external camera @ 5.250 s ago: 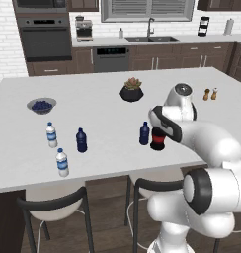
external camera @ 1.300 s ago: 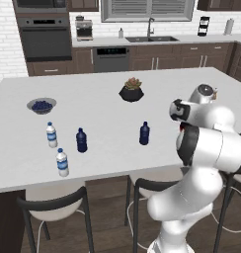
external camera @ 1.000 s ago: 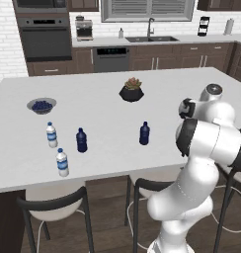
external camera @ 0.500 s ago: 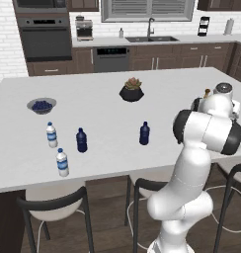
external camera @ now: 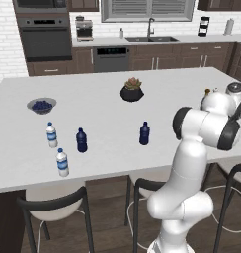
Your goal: Move the plastic bottles in the middle to the plastics group, and the glass bottles in the middle to the glass group.
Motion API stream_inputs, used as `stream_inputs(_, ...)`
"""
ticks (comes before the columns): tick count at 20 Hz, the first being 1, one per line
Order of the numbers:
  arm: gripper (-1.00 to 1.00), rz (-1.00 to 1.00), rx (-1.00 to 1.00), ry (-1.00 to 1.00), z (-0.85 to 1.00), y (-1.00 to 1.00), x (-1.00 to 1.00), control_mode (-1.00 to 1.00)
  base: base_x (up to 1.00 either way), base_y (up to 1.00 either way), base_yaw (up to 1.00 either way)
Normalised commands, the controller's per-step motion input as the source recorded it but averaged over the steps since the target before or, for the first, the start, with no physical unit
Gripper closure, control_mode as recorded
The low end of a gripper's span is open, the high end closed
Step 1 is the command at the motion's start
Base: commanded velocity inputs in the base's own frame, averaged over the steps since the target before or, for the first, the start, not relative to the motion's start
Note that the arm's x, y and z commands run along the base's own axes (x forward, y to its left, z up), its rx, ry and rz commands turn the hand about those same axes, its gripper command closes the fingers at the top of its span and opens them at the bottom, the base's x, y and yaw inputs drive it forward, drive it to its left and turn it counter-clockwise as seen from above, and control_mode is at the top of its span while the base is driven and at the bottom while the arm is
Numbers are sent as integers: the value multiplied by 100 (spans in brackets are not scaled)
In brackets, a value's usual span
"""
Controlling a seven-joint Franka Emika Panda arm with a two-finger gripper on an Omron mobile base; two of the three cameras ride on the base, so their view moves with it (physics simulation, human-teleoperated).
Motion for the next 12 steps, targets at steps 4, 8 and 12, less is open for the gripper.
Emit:
stream_inputs(4, 100, -10, -3, -5, -1, -52, -13, -100, 0, 0, 0)
stream_inputs(8, 100, -10, -4, -4, -3, -49, 0, -100, 0, 0, 0)
stream_inputs(12, 100, -8, -1, -1, -4, -53, 0, -100, 0, 0, 0)
